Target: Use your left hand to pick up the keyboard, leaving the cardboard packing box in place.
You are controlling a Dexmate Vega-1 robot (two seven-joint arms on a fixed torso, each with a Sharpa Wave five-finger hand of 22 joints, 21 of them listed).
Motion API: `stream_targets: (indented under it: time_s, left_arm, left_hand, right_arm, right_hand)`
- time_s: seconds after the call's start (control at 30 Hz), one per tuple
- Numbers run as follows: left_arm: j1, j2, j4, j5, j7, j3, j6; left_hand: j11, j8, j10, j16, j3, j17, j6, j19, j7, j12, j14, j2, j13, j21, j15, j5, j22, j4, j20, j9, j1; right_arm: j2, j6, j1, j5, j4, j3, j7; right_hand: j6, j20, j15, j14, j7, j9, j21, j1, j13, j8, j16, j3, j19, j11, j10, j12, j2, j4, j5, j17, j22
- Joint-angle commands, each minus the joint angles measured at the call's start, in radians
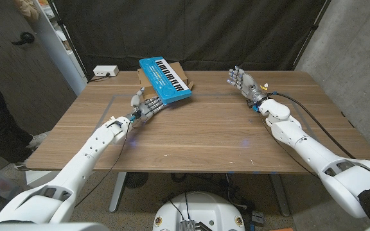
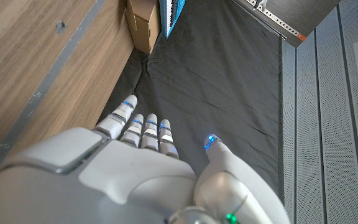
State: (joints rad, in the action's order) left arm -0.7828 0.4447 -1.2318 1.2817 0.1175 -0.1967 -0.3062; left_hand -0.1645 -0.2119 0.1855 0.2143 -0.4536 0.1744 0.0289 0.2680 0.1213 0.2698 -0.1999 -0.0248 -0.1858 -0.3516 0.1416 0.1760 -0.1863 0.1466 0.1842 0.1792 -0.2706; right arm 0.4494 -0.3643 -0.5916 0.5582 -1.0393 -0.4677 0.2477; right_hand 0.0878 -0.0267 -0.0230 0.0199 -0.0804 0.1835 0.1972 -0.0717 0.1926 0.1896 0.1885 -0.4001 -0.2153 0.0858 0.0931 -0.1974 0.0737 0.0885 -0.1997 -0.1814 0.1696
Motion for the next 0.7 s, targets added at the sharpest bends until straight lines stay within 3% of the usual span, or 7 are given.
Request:
stream_targets:
  time_s: [0.03,0.47,0.7]
  left_arm:
    - [0.071,-0.016,0.066,-0.043,0.010,-0.026,-0.028]
    - [0.135,-0.039,0.133,-0.089,0.047,-0.060,-0.058]
    - [0.149,-0.046,0.133,-0.108,0.051,-0.068,-0.066]
  left_hand:
    - [0.006,0.002,0.007,-0.002,-0.003,0.002,0.007,0.011,0.082,-0.002,-0.009,-0.005,-0.004,-0.001,0.000,0.006,0.001,0.005,-0.003,0.002,-0.016]
    - [0.005,0.003,0.022,-0.003,-0.003,0.002,0.020,0.039,0.084,-0.004,-0.028,-0.011,-0.004,-0.005,-0.003,0.007,0.001,0.011,-0.002,0.002,-0.033]
    - [0.004,0.004,0.025,-0.005,0.000,0.002,0.024,0.043,0.085,-0.006,-0.030,-0.017,-0.004,-0.004,-0.001,0.006,0.002,0.012,0.000,0.002,-0.037]
  right_arm:
    - [-0.017,-0.027,0.032,0.004,0.070,-0.003,0.034]
    - [-0.018,-0.046,0.043,0.013,0.109,0.005,0.057]
    - [-0.011,-0.042,0.037,0.019,0.109,0.011,0.061]
  right_hand:
    - [0.011,-0.001,-0.004,0.008,0.000,0.002,0.004,-0.001,0.003,0.007,0.005,0.001,-0.007,0.002,0.008,-0.006,-0.009,0.000,-0.002,-0.003,0.004]
    - [0.011,0.001,-0.004,0.009,0.000,0.002,0.003,-0.001,0.003,0.006,0.005,0.002,-0.007,0.003,0.009,-0.006,-0.009,-0.002,-0.002,-0.003,0.004]
    - [0.011,0.000,-0.005,0.009,0.000,0.002,0.003,-0.001,0.003,0.006,0.004,0.003,-0.007,0.002,0.009,-0.006,-0.009,-0.002,-0.003,-0.003,0.004]
